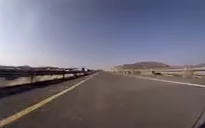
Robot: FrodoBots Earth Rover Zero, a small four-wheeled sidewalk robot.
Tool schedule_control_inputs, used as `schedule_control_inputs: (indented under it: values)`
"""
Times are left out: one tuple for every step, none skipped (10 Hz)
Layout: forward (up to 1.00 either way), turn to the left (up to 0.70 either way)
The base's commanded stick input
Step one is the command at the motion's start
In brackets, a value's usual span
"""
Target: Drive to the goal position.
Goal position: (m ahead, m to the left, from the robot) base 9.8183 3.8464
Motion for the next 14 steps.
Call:
schedule_control_inputs:
  values:
    - [0.85, 0.00]
    - [0.85, 0.00]
    - [0.85, 0.00]
    - [0.85, 0.00]
    - [0.85, 0.34]
    - [0.85, 0.33]
    - [0.85, 0.22]
    - [0.85, 0.06]
    - [0.85, 0.00]
    - [0.85, 0.00]
    - [0.85, 0.00]
    - [0.85, 0.00]
    - [0.85, 0.00]
    - [0.85, 0.00]
